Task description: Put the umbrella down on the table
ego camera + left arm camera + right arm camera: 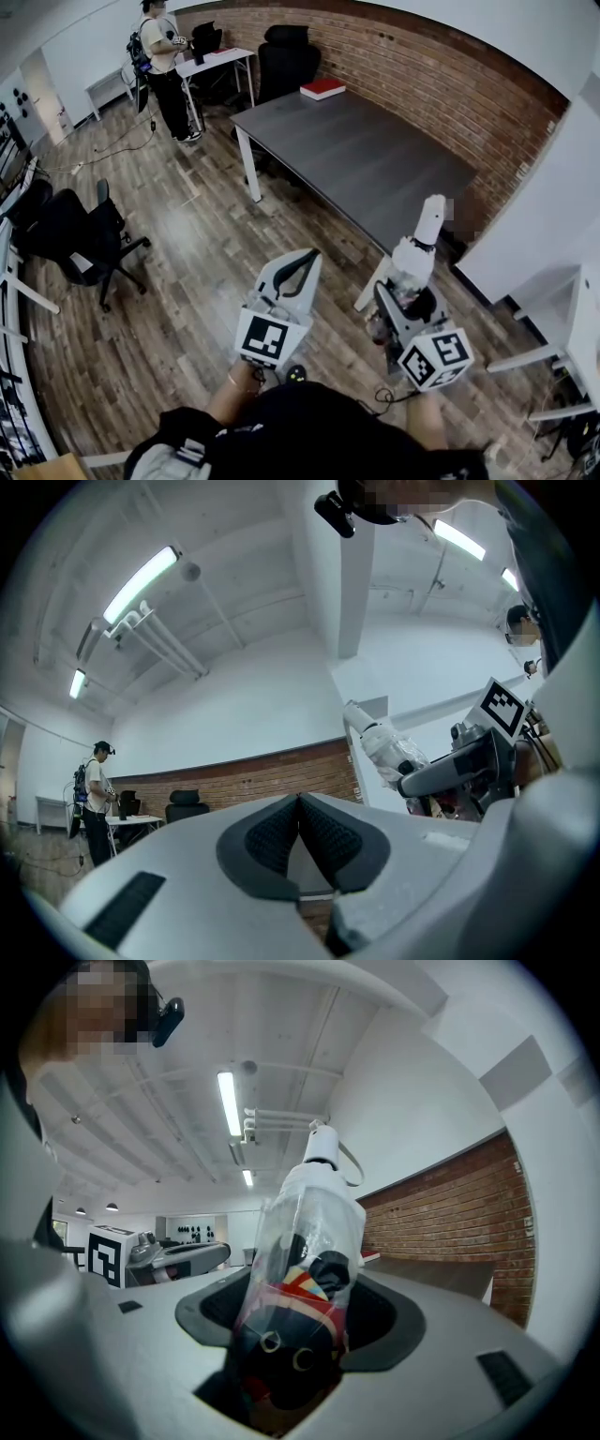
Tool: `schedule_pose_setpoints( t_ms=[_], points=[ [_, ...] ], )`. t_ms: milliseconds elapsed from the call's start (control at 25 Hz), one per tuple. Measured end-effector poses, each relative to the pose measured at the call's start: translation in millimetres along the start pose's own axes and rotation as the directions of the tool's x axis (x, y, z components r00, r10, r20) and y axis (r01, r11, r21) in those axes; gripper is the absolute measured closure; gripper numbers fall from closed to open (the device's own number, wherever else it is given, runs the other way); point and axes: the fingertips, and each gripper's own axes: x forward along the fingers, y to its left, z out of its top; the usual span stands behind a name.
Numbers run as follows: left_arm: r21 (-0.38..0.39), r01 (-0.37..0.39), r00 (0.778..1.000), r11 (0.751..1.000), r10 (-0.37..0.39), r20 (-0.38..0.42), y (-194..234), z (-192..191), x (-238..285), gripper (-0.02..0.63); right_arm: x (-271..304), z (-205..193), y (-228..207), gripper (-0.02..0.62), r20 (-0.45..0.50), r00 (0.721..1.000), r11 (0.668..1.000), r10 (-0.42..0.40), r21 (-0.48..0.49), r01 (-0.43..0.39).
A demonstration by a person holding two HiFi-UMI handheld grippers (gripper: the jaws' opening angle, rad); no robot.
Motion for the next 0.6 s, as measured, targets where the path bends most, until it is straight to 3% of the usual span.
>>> schedule_pose_setpoints(
  t_ms=[600],
  points=[
    [-0.060, 0.030, 0.999, 0.998, -0.032, -0.035, 124, -46, 54, 0.603, 130, -11, -11, 0.311, -0.032, 0.997, 0.997, -0.066, 0.038, 0.067]
  ],
)
